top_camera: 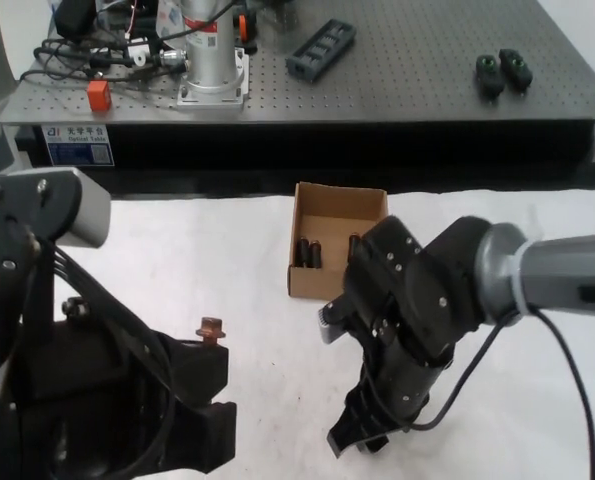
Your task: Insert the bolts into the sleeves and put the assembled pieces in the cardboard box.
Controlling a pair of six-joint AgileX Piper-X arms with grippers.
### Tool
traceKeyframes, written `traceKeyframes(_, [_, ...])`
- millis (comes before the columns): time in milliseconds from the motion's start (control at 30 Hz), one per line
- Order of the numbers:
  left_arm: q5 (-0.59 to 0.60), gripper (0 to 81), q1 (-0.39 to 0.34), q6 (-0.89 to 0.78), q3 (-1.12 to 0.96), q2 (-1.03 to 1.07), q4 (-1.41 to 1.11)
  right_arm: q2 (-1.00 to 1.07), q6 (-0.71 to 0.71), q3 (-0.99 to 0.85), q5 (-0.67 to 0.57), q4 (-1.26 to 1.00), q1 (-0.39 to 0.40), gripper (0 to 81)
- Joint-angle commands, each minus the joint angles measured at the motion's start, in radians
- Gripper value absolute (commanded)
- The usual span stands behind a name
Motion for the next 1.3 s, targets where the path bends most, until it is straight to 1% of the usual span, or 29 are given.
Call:
traceKeyframes(0, [-0.01,0.7,0.0,-0.006,-0.003,-0.009,-0.011,0.008,-0.015,-0.01,0.0,-0.019,0.002,37.1])
traceKeyframes(67, [-0.01,0.7,0.0,-0.006,-0.003,-0.009,-0.001,0.012,-0.015,-0.01,0.0,-0.031,0.002,37.0])
traceKeyframes(133, [-0.01,0.7,0.0,-0.006,-0.003,-0.009,0.018,0.011,-0.015,-0.01,0.0,-0.032,0.002,33.3])
traceKeyframes(200, [-0.01,0.7,0.0,-0.006,-0.003,-0.009,0.039,0.011,-0.015,-0.01,0.0,-0.032,0.002,25.9])
traceKeyframes(233, [-0.01,0.7,0.0,-0.006,-0.003,-0.009,0.05,0.011,-0.015,-0.01,0.0,-0.029,0.002,20.9])
traceKeyframes(300, [-0.01,0.7,0.0,-0.006,-0.003,-0.009,0.07,0.011,-0.015,-0.01,0.0,-0.017,0.002,9.7])
traceKeyframes(333, [-0.01,0.7,0.0,-0.004,-0.003,-0.009,0.075,0.011,-0.015,-0.01,0.0,-0.008,0.002,2.7])
traceKeyframes(400, [-0.013,0.7,0.0,0.004,-0.003,-0.009,0.079,0.001,-0.006,-0.01,-0.009,0.028,0.002,2.5])
traceKeyframes(467, [-0.048,0.7,0.0,0.027,-0.003,0.002,0.086,-0.033,0.008,-0.007,-0.037,0.068,-0.001,2.5])
traceKeyframes(600, [-0.043,0.7,0.0,0.025,-0.003,0.019,0.054,-0.218,0.036,0.021,-0.134,0.072,-0.001,2.5])
traceKeyframes(667, [0.014,0.7,0.0,-0.027,-0.003,0.019,0.001,-0.351,0.077,0.047,-0.163,0.071,-0.001,2.5])
traceKeyframes(733, [0.061,0.7,0.0,-0.036,-0.003,0.019,-0.103,-0.504,0.145,0.083,-0.196,0.064,-0.001,2.5])
traceKeyframes(833, [0.133,0.7,0.0,-0.026,-0.003,0.019,-0.295,-0.763,0.187,0.141,-0.309,0.047,0.002,2.5])
traceKeyframes(900, [0.198,0.7,0.0,-0.005,-0.003,0.021,-0.41,-0.92,0.187,0.175,-0.421,0.028,0.002,2.5])
traceKeyframes(967, [0.266,0.7,0.0,0.026,-0.003,0.033,-0.51,-1.027,0.201,0.203,-0.484,0.017,0.002,2.5])
traceKeyframes(1100, [0.388,0.7,0.0,0.012,-0.003,0.105,-0.653,-1.14,0.304,0.239,-0.572,0.025,0.002,2.5])
traceKeyframes(1200, [0.485,0.7,0.0,-0.012,-0.003,0.173,-0.733,-1.151,0.314,0.242,-0.641,0.022,0.002,2.5])
traceKeyframes(1267, [0.5,0.7,0.0,-0.019,-0.003,0.212,-0.774,-1.138,0.316,0.242,-0.693,0.025,0.002,2.5])
